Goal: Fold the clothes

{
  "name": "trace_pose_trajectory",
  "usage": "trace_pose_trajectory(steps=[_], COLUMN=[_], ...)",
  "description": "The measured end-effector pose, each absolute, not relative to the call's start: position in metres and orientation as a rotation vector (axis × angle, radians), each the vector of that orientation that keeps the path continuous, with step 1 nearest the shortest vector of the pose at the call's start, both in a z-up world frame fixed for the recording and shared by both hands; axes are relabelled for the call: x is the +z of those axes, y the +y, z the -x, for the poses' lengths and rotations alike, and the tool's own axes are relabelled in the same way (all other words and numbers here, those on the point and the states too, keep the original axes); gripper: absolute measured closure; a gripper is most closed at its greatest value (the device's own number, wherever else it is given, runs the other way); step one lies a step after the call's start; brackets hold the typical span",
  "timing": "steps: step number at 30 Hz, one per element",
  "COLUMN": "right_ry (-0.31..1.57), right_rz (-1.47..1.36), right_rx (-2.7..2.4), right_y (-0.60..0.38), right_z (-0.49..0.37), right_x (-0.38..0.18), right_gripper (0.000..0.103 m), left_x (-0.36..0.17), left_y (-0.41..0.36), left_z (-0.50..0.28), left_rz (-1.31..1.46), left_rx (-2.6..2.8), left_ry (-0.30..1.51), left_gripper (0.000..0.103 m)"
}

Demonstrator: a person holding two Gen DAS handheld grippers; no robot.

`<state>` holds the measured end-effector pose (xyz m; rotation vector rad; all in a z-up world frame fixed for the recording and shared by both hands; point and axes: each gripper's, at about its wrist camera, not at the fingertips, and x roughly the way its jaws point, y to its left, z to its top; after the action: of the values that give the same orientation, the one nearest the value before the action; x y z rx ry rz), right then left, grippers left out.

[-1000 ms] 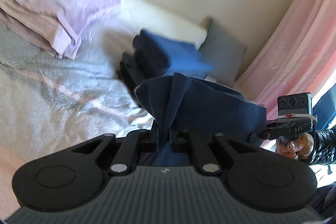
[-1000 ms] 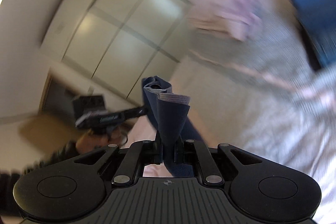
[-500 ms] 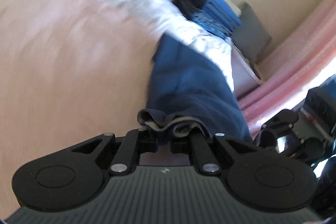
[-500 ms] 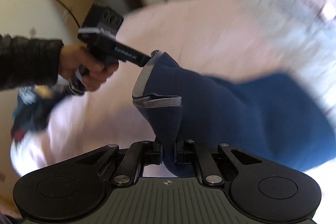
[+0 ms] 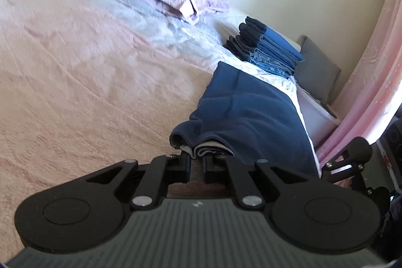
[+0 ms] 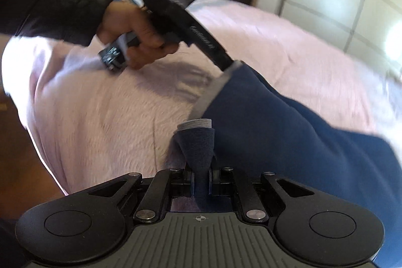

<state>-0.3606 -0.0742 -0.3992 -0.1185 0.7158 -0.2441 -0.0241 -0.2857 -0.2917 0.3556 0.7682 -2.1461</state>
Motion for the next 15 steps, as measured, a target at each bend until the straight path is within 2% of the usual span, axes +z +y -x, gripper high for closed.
trace_pose_trajectory(steps=[10,15], right_ry=[0.680,0.705], right_rz=[0.325,0.408], right_rx=[-0.238,-0.229], right_y=[-0.052,-0.024], right_z=[0.359,0.347], right_x=[-0.400,-0.397], right_gripper=[0.094,0.095], left_x=[-0.281,-0.262], left_y=[-0.254,-0.208], left_z=[0.031,0.033], left_rz=[-0.407,-0.452], left_rx=[-2.015,-1.846], left_ry=[0.627,0.595], left_gripper=[0.098,0.097])
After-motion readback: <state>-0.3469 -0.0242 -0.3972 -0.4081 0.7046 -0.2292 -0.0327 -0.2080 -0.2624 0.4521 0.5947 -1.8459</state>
